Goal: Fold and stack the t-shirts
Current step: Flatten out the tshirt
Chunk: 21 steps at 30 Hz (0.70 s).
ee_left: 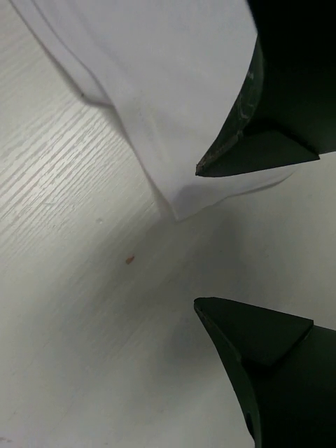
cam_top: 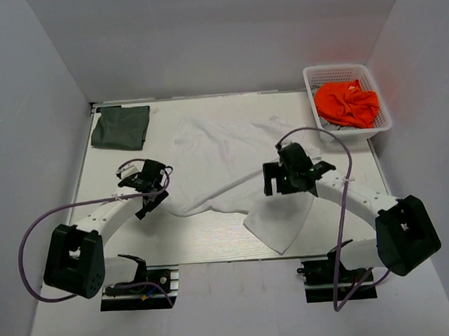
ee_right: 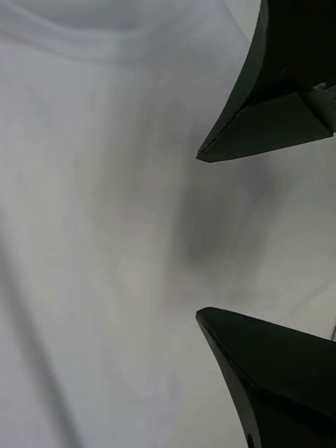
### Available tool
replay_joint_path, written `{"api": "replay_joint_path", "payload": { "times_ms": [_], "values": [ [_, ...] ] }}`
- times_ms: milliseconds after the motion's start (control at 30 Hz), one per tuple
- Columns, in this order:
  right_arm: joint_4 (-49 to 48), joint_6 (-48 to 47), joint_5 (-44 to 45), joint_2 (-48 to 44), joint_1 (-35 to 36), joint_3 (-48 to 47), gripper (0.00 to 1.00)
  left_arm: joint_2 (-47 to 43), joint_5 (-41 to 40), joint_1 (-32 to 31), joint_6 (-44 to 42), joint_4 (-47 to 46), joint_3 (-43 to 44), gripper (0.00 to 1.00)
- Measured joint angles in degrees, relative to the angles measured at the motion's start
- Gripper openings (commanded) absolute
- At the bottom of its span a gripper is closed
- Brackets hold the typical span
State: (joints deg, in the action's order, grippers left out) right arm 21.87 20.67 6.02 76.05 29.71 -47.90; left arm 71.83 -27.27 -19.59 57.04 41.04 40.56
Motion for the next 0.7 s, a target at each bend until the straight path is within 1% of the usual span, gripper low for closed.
{"api": "replay_joint_path", "payload": {
  "times_ms": [100, 133, 167, 233, 267, 333, 367, 400, 467, 567, 700],
  "values": [
    [1.7, 1.1, -2.5, -1.2, 2.9, 5.4, 0.90, 3.7, -0.6, 1.2, 0.0, -2.6, -0.4, 0.65],
    [2.0, 1.4, -3.3, -1.9, 3.5, 7.2, 0.90, 4.9, -0.6, 1.6, -0.2, -3.7, -0.5, 0.62],
    [2.3, 1.8, -4.2, -2.6, 3.8, 8.6, 0.90, 6.0, -0.4, 1.8, -0.4, -4.7, -0.6, 0.55],
    [2.6, 2.6, -6.0, -4.0, 4.4, 11.3, 0.90, 8.4, 0.3, 2.3, -1.3, -7.3, -0.7, 0.49],
    [2.6, 3.0, -6.8, -4.5, 4.7, 12.4, 0.90, 9.3, 0.9, 2.4, -1.8, -8.4, -0.8, 0.43],
    [2.4, 3.8, -7.7, -5.4, 5.1, 14.3, 0.90, 10.3, 1.5, 2.5, -2.7, -11.2, -0.7, 0.23],
    [1.9, 4.5, -8.1, -6.3, 5.3, 14.8, 0.90, 10.6, 2.3, 2.6, -3.5, -12.5, -0.7, 0.05],
    [1.7, 4.9, -8.1, -6.6, 5.3, 15.3, 0.90, 10.7, 2.4, 2.6, -3.4, -13.3, -0.7, 0.00],
    [0.8, 6.1, -7.7, -7.6, 5.4, 16.2, 0.90, 11.0, 3.1, 2.6, -4.6, -14.6, -0.6, 0.00],
    [0.6, 9.4, -5.7, -7.9, 5.4, 16.5, 0.90, 11.1, 3.4, 2.6, -4.9, -13.5, 0.0, 0.00],
    [3.8, 15.3, -1.1, -8.1, 5.5, 15.9, 0.90, 10.4, 3.3, 2.6, -3.3, -4.9, 3.4, 0.00]
  ]
}}
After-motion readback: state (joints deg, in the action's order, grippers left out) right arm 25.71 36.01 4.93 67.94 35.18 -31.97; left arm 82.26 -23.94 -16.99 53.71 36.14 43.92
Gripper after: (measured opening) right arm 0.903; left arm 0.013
